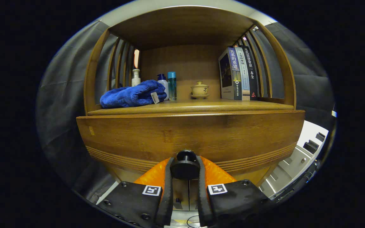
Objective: Pull open the drawer, take out the items inside it, and place them on the countertop above the cabinet.
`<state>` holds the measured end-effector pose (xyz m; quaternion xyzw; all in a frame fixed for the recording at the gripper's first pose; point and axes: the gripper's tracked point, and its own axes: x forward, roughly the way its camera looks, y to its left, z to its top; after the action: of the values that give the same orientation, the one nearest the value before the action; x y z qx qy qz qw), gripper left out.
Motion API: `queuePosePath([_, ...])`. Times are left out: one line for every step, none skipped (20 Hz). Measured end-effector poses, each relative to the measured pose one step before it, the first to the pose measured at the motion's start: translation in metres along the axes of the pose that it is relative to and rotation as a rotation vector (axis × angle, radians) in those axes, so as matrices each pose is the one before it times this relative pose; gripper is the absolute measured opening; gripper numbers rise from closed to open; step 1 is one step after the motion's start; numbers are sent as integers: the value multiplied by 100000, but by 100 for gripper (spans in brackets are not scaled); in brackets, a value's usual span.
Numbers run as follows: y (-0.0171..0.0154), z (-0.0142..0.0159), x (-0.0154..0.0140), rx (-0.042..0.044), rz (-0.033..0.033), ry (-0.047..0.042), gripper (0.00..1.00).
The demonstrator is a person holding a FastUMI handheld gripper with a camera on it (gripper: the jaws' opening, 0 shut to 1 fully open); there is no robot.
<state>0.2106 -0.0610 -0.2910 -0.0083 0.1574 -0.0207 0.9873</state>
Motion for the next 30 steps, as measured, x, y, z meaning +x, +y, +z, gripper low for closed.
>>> queuePosePath([62, -125, -823, -121, 973, -47, 40])
queuePosePath([-2, -201, -860, -485, 713, 47, 40])
queuePosePath([-31, -141, -962, -290, 570, 53, 40])
queuePosePath([7, -182, -762, 429, 475, -56, 40])
queuePosePath([127, -131, -838, 573, 646, -314, 40])
queuePosePath([86, -79, -800, 1692, 457, -1058, 40])
queuePosePath([101, -19, -752, 1759, 606, -961, 40])
queuePosePath([35, -167, -887, 1186, 99, -210, 40])
queuePosePath([46, -56, -843, 575, 334, -652, 40])
queuePosePath([112, -166, -762, 114, 425, -186, 40])
queuePosePath([111, -106, -587, 367, 195, -138, 40])
queuePosePath([28, -165, -645, 551, 202, 888, 40])
queuePosePath([89, -61, -518, 1283, 244, 477, 40])
queuePosePath([46, -168, -643, 895, 328, 929, 40])
queuePosePath([19, -146, -531, 777, 152, 502, 40])
queuePosePath([45, -235, -512, 1200, -347, 626, 40])
queuePosePath([33, -301, -378, 639, -321, 1057, 40])
queuePosePath([34, -360, -358, -218, 39, 679, 40])
queuePosePath([136, -285, -462, -1051, 235, 369, 40])
queuePosePath([159, 102, -412, -1188, -31, -866, 40])
queuePosePath([46, -442, -478, -832, 32, 1406, 40])
queuePosePath([133, -166, -423, 769, 422, 364, 40])
queuePosePath([136, -128, -347, 198, 501, 735, 40])
queuePosePath([5, -23, -190, -145, -1, -131, 40])
queuePosePath([-84, -139, 9, 156, -214, 285, 40])
queuePosePath([14, -11, 51, 246, -321, 169, 40])
queuePosePath([11, -49, 73, 200, -461, 514, 40])
queuePosePath([-64, -18, 10, 23, -470, 249, 40])
queuePosePath([49, 1, 6, -78, -166, -116, 44])
queuePosePath([25, 7, 1, -116, -4, -116, 49])
